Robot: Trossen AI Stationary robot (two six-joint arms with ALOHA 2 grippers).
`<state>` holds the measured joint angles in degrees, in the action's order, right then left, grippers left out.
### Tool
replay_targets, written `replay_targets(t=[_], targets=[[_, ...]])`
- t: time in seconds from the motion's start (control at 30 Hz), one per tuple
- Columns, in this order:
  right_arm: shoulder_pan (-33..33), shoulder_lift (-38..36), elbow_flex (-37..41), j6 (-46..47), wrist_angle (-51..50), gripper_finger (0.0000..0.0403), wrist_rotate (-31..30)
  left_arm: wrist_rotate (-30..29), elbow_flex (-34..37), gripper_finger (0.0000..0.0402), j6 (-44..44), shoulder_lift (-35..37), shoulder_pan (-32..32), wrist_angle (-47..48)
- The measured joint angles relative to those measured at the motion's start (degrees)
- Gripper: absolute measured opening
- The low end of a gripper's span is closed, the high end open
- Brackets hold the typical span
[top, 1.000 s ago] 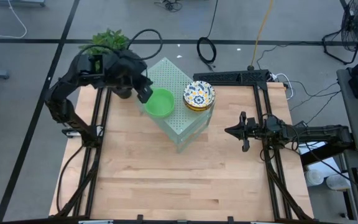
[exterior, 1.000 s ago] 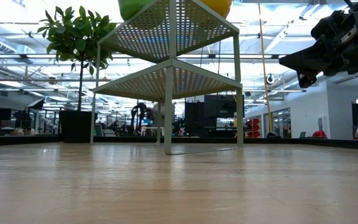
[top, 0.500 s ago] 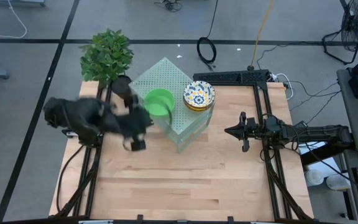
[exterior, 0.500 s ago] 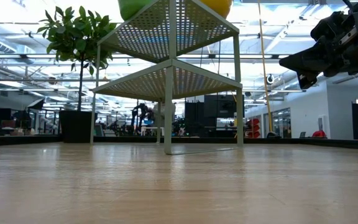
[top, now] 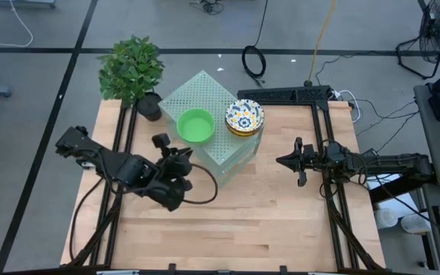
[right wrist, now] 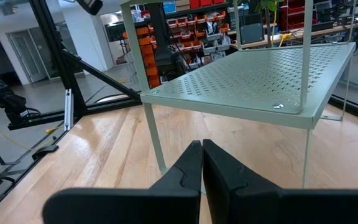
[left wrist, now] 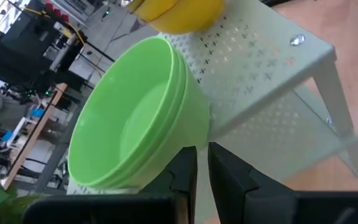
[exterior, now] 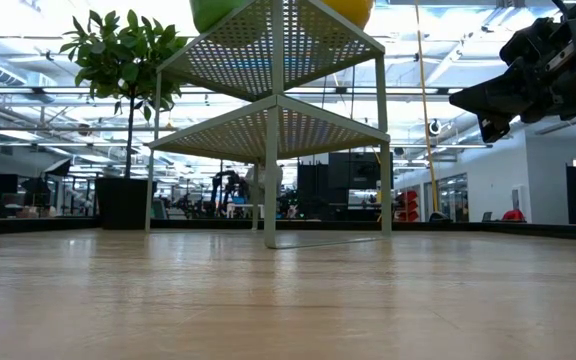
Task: Pick & Place Mini bowls
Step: Adjust the stacked green bowls on the shelf
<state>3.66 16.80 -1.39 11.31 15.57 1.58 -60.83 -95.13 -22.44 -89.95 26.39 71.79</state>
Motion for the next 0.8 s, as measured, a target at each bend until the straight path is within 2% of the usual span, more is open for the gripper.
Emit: replay_targets(t=[0.53, 0.7, 0.8], targets=[[0.0, 0.0, 0.0, 0.0, 0.0, 0.0, 0.0, 1.4, 0.0, 0.0047, 0.3, 0.0, -8.5, -2.0], [0.0, 0.0, 0.0, 0.0, 0.0, 0.0, 0.0, 1.3, -0.3, 0.0047, 1.2, 0.6, -8.3, -2.7], [0.0, 0.0, 0.0, -0.3, 0.0, 0.0, 0.0, 1.4, -1.9, 0.0047, 4.0, 2.2, -6.8, -7.1]])
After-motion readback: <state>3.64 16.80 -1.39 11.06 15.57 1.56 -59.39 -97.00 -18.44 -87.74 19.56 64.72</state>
